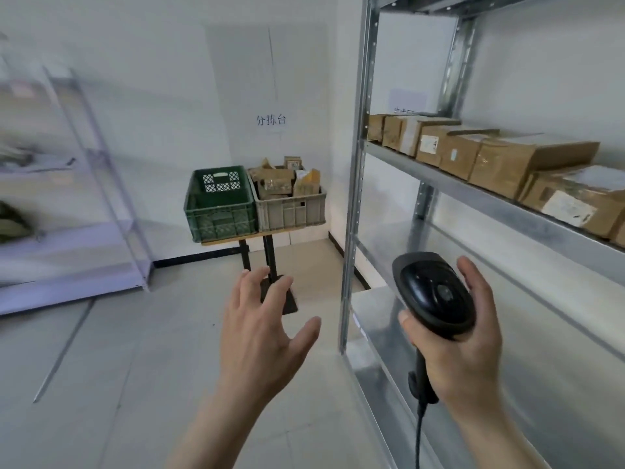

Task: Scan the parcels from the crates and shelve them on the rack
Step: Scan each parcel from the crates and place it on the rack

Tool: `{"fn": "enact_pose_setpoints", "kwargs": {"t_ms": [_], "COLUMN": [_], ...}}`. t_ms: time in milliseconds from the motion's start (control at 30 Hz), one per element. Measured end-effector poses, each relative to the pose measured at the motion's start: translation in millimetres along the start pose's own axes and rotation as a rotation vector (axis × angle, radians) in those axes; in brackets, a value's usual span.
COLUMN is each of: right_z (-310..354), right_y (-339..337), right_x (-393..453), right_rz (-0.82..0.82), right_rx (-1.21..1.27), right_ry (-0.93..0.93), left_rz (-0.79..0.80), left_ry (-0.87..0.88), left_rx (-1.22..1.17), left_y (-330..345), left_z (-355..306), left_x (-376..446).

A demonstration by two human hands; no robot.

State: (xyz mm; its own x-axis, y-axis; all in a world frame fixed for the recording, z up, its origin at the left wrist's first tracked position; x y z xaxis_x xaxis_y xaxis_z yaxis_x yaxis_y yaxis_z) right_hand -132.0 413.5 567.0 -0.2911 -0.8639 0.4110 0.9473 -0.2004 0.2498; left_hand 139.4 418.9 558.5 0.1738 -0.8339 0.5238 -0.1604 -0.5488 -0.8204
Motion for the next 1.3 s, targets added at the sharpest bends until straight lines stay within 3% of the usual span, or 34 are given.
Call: {"fn": "enact_pose_setpoints", "kwargs": {"t_ms": [300,500,933,1300], "right_z": [-61.7,-96.5,-176.8,-249.4], "right_y": [59.2,108.5,285.3,400.6], "right_x": [68.0,109.4,201.5,275.3], "right_rz": [0.104,0.066,-0.055,-0.044], "right_rx": [-0.033,-0.083,-0.168,-0.221], "right_ry": [-0.001,-0.003,-0.007,0.048], "left_rz": [-0.027,-0.037,0.081,0.132], "left_ry": [-0.134,-0.137,0.008,0.007], "left_rx": [0.062,0.057,0.015,0.007], "left_y": [23.9,54.8,146.3,198.7], "left_z": [50.0,93.5,230.1,307.2], "left_x": [51.9,114.6,308.0,416.4]}}
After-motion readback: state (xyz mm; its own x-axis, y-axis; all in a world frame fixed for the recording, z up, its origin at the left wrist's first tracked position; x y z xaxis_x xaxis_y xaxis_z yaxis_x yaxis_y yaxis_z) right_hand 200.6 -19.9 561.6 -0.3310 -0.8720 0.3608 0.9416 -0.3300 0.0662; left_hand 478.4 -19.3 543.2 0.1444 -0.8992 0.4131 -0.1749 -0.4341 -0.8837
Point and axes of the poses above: each hand's wrist, its own x-axis towards the middle knuckle, its own y-axis out of the palm, z = x × y, the point moved 10 cm from there along x, towards the middle knuckle, and after that the axes turned 12 degrees about x, right-handed, at the moved point
